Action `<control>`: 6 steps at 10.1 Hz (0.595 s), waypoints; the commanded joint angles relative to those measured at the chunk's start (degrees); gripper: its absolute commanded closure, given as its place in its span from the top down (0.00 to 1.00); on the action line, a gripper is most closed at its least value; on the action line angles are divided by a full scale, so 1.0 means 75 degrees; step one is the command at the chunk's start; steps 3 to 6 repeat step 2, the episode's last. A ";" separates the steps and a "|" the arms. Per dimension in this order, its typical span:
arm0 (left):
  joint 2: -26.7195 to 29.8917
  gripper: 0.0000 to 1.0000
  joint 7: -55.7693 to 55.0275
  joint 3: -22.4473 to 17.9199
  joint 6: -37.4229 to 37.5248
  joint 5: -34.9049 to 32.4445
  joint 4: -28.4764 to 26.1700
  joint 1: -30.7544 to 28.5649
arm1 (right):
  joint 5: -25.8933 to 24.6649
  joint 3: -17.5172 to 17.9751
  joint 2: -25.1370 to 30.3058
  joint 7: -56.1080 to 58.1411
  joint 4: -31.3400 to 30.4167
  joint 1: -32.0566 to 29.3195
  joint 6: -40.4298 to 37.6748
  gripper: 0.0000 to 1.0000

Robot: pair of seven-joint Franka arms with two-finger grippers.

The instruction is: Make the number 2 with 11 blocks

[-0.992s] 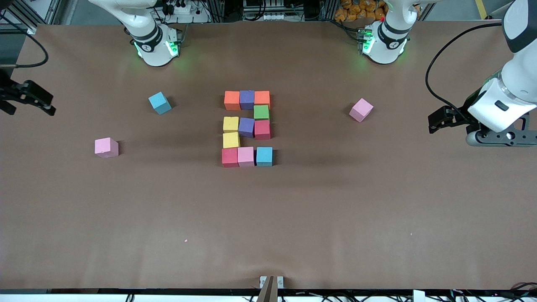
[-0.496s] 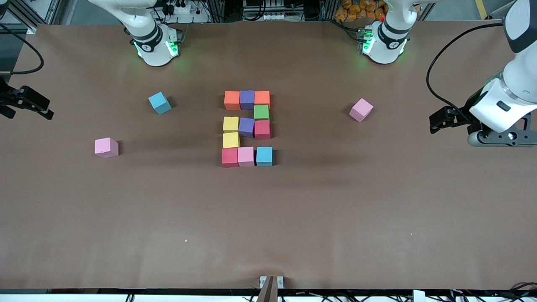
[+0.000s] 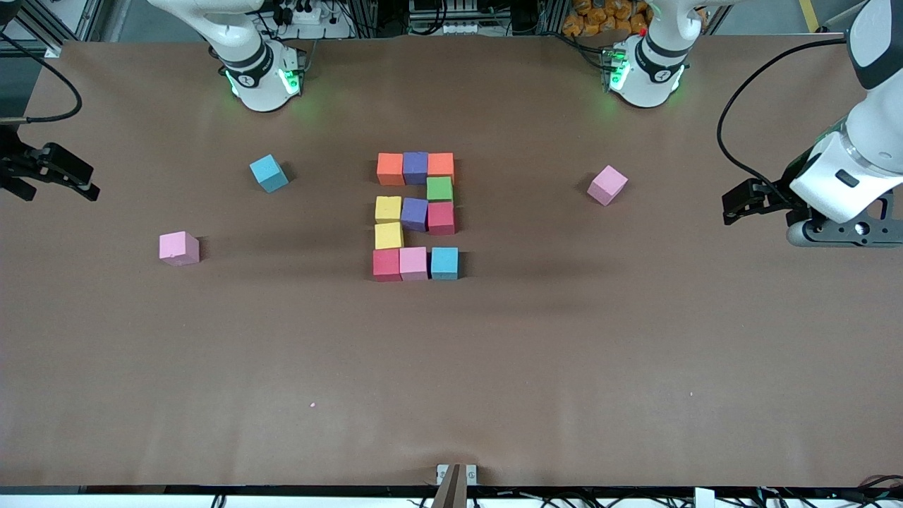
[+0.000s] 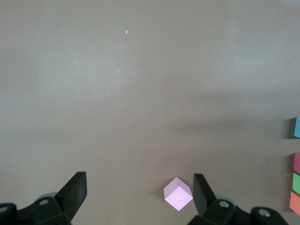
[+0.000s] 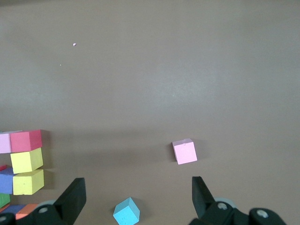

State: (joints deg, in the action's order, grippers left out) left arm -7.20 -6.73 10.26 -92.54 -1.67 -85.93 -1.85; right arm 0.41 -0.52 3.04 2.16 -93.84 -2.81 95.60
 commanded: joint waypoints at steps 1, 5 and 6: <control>0.0011 1.00 0.0124 0.0014 0.0010 0.0106 0.0066 -0.0059 | 0.0121 -0.0082 -0.0089 0.0098 0.0149 -0.0047 -0.0090 1.00; 0.0011 1.00 0.0124 0.0014 0.0010 0.0117 0.0055 -0.0059 | 0.0156 -0.0083 -0.0089 0.0226 0.0149 -0.0024 -0.0102 1.00; 0.0011 1.00 0.0124 0.0014 0.0010 0.0117 0.0055 -0.0059 | 0.0156 -0.0083 -0.0089 0.0226 0.0149 -0.0024 -0.0102 1.00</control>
